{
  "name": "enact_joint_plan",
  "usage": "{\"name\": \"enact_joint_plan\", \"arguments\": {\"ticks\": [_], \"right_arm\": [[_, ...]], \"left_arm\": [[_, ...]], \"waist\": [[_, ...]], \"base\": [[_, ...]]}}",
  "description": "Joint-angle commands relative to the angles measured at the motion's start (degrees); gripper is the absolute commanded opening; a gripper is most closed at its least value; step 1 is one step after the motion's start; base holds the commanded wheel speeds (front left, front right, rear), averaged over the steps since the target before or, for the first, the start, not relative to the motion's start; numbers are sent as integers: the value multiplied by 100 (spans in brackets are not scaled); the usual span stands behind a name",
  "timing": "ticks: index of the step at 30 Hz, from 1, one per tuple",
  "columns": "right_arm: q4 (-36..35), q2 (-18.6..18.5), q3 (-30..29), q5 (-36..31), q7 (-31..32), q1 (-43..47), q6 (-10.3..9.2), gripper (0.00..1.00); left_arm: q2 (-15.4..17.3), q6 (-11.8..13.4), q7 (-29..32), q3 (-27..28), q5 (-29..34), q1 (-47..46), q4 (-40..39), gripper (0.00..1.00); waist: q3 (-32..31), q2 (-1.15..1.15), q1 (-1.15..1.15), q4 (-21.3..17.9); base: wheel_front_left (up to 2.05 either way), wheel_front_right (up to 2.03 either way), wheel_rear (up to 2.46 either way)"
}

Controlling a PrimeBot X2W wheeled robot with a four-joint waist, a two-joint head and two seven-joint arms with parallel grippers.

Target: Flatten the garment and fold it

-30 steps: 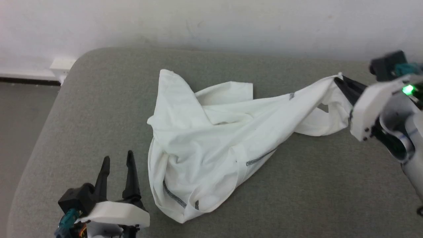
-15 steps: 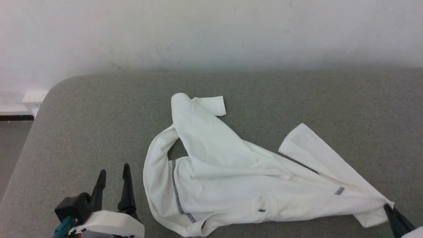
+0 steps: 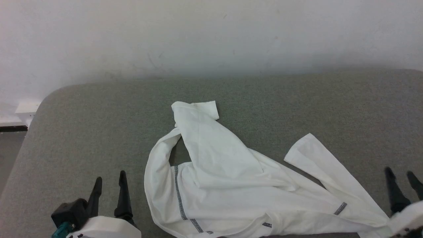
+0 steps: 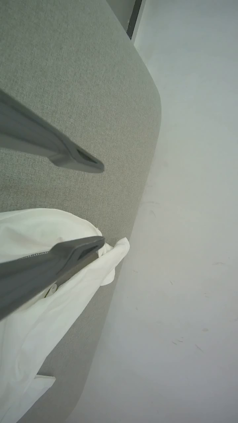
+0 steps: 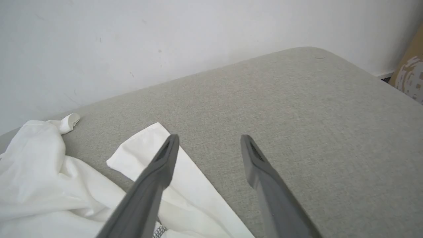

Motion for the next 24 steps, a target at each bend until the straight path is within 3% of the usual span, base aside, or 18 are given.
{"name": "enact_joint_plan", "arguments": {"ticks": [1,7,11,23,24], "right_arm": [[-92,-20,191,-27,157,-230,-4,100],[-70,-349,1794,192,1844,-1308,-4,100],[278,-478,2533,398,2780,-2015,-4,100],[2382,-485,3639,1075,4081,-3245,-4,100],[2551,-472,3703,1125,4271,-3267,-4,95]], "left_arm": [[38,27,2,13,7,7,-42,100],[-13,15,-92,-58,41,-184,-140,100],[-14,-31,-157,-151,120,-346,-183,100],[125,-152,-287,-453,504,-734,-132,100],[129,-154,-289,-475,525,-752,-130,100]], "waist": [[45,-1,0,28],[221,-1,0,307],[397,-1,0,585],[784,-1,0,1245],[801,-1,0,1275]], "base": [[0,0,0],[0,0,0],[0,0,0],[0,0,0],[0,0,0]]}}
